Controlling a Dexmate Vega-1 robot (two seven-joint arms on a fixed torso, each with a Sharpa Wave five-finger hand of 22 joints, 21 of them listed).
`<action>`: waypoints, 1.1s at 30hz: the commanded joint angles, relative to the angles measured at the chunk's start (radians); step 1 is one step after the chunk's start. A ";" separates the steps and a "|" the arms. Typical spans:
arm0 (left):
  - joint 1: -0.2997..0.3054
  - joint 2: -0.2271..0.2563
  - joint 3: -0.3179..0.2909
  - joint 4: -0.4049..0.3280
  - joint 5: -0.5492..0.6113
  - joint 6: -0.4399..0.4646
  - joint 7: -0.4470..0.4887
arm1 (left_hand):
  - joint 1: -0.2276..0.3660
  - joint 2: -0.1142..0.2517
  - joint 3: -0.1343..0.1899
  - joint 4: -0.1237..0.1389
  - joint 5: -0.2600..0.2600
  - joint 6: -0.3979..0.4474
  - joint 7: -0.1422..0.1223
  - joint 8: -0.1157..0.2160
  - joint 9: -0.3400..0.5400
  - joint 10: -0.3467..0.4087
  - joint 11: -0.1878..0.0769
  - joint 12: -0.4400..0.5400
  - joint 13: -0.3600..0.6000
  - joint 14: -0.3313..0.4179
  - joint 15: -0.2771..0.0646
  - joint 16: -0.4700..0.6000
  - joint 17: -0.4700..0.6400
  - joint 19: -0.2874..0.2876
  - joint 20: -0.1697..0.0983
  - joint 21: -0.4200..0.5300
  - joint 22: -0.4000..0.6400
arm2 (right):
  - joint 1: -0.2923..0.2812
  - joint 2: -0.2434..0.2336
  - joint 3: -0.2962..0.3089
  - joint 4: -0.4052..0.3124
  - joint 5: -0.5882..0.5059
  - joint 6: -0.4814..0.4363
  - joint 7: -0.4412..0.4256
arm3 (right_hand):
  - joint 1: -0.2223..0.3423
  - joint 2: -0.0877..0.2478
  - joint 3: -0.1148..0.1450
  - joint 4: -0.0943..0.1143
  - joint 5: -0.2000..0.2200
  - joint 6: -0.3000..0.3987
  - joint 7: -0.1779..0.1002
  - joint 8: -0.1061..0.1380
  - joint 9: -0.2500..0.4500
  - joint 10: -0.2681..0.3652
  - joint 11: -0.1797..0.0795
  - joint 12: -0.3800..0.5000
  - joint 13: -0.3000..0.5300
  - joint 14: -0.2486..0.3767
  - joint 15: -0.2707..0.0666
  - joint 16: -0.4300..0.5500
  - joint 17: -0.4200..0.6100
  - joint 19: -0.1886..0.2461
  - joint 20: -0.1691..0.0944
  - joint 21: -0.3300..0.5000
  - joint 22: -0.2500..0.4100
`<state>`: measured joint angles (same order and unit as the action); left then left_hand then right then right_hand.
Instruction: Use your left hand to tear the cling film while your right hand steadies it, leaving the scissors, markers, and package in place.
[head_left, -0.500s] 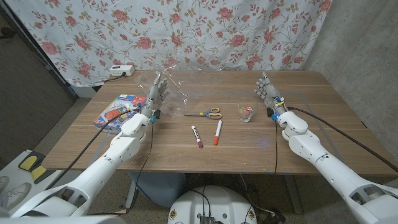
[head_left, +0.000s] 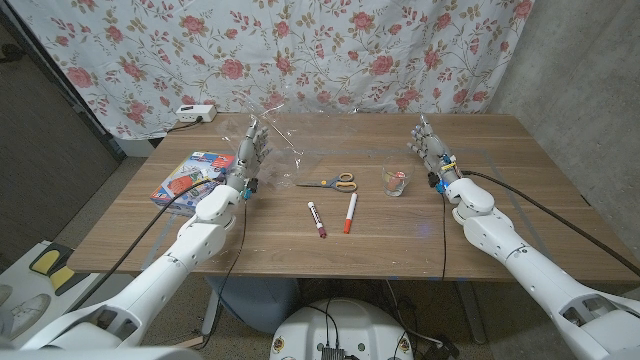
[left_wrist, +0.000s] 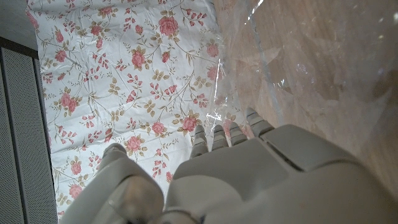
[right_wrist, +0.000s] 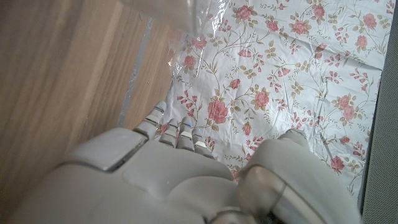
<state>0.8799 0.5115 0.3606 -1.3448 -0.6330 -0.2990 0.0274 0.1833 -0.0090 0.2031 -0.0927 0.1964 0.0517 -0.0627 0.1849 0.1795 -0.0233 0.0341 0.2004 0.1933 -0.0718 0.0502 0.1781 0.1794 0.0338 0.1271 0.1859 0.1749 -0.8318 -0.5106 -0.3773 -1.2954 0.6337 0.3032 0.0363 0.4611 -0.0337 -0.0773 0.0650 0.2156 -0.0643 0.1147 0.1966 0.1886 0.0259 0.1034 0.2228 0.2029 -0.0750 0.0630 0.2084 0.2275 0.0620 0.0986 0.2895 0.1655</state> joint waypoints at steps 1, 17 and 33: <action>0.042 0.015 -0.017 -0.048 0.002 -0.014 0.029 | 0.012 0.001 0.007 0.000 0.004 0.001 -0.009 0.007 0.004 -0.002 0.002 0.007 0.003 -0.008 0.000 0.004 0.001 -0.001 0.007 0.005 0.002 | -0.041 -0.051 -0.007 -0.105 -0.046 -0.020 -0.031 | 0.015 0.005 -0.002 -0.008 0.004 -0.003 0.016 0.004 0.005 0.011 0.000 0.005 0.005 -0.002 -0.006 0.003 -0.002 0.010 0.006 -0.006 0.002; 0.080 0.042 -0.031 -0.108 -0.020 -0.009 0.012 | 0.019 0.008 0.010 -0.006 0.002 0.006 -0.010 0.008 0.004 0.021 -0.009 0.016 0.003 -0.006 -0.009 0.007 0.001 0.001 -0.001 0.007 0.002 | -0.074 -0.107 -0.005 -0.200 -0.147 -0.034 -0.115 | 0.044 0.020 0.012 -0.024 0.001 0.028 0.015 0.017 0.006 0.053 -0.011 0.019 0.010 0.011 -0.019 0.006 -0.009 0.026 0.000 -0.019 0.003; 0.077 0.036 -0.032 -0.092 -0.021 -0.021 0.004 | 0.021 0.010 0.011 -0.008 0.002 0.002 -0.008 0.006 0.004 0.012 0.000 0.012 0.003 -0.013 -0.006 0.005 0.001 -0.001 -0.003 0.007 0.002 | -0.073 -0.174 -0.015 -0.258 -0.307 -0.044 -0.175 | 0.135 0.078 0.066 -0.072 -0.010 0.082 -0.005 0.040 0.014 0.099 -0.030 0.035 0.027 0.019 -0.041 0.006 -0.020 0.042 -0.013 -0.049 0.003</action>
<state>0.9611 0.5531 0.3274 -1.4481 -0.6496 -0.3117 0.0453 0.1925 0.0002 0.2070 -0.0965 0.1964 0.0572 -0.0680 0.1896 0.1793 -0.0095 0.0341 0.2144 0.1930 -0.0770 0.0444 0.1781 0.1768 0.0338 0.1270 0.1859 0.1747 -0.9040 -0.6305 -0.3844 -1.5021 0.4171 0.2631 -0.1067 0.5807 0.0412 -0.0177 -0.0056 0.2069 0.0110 0.1074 0.2301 0.1980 0.1121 0.0744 0.2517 0.2262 -0.0546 0.0321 0.2084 0.2068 0.0943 0.0876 0.2468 0.1654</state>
